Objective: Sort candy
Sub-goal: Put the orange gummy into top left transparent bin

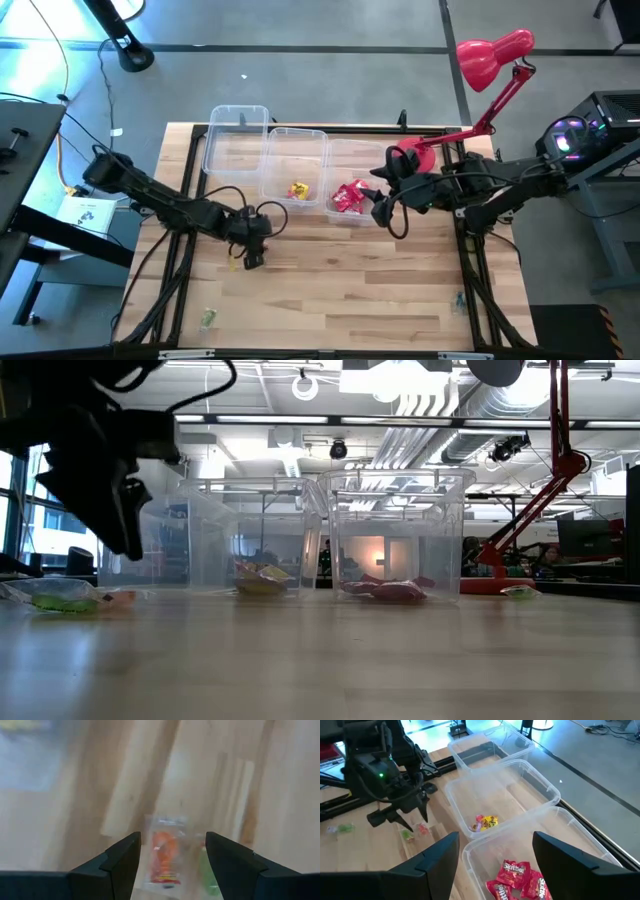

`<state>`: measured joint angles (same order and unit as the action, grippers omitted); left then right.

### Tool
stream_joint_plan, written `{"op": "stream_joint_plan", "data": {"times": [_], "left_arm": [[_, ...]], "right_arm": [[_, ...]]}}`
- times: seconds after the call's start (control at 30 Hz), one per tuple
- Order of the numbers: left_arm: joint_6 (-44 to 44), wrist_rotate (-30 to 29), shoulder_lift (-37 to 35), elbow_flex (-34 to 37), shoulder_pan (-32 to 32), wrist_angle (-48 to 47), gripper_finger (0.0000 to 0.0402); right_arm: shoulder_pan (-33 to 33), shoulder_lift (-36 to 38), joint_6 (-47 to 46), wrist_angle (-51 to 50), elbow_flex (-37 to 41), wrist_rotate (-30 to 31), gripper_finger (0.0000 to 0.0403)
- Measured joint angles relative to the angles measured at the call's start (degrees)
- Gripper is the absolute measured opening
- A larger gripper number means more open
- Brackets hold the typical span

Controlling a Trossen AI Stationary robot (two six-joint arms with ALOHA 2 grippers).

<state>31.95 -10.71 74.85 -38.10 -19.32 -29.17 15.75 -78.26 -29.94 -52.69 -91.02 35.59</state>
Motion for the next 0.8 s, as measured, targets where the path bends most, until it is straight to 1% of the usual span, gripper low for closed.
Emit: {"op": "stream_joint_plan", "data": {"times": [0.07,0.17,0.33,0.43,0.5,0.53,0.6,0.67,0.73,0.77,0.8], "left_arm": [[-0.07,1.41,-0.02,1.42,0.25,0.99,0.0218],[-0.84,0.02,0.27,3.88,0.26,2.12,0.0218],[-1.66,2.11,2.19,7.28,0.95,9.65,0.0218],[-1.80,1.48,4.14,7.59,0.93,11.24,0.0217],[-2.72,0.61,5.75,7.52,0.93,11.47,0.0208],[-3.67,0.36,6.45,7.45,0.92,11.56,0.0197],[-4.84,0.50,7.51,7.34,0.91,11.54,0.0163],[-5.09,1.23,7.82,6.91,1.04,10.90,0.0108],[-4.66,1.91,7.21,5.92,1.00,9.29,0.0043],[-3.98,2.48,6.51,5.30,0.98,7.96,0.0023],[-3.56,3.24,5.31,4.78,0.95,6.16,0.0016]], "right_arm": [[0.00,-0.06,-0.02,-0.02,0.00,0.00,0.0247],[0.00,-0.14,-0.02,0.00,0.00,0.30,0.0247],[0.00,-0.26,-0.04,-0.02,0.00,0.46,0.0247],[0.00,-0.26,-0.04,-0.42,0.00,0.94,0.0247],[0.00,-0.26,-0.05,-0.44,0.00,1.02,0.0247],[0.00,-0.26,-0.05,-0.44,0.00,1.05,0.0247],[0.00,-0.26,-0.07,-0.48,0.00,1.05,0.0247],[0.00,-0.26,-0.47,-0.93,0.00,1.05,0.0247],[0.00,-0.26,-1.11,-1.53,0.00,1.05,0.0247],[0.00,-0.26,-1.13,-1.91,0.00,1.05,0.0247],[0.00,-0.26,-1.13,-2.20,0.00,1.05,0.0247]]}}
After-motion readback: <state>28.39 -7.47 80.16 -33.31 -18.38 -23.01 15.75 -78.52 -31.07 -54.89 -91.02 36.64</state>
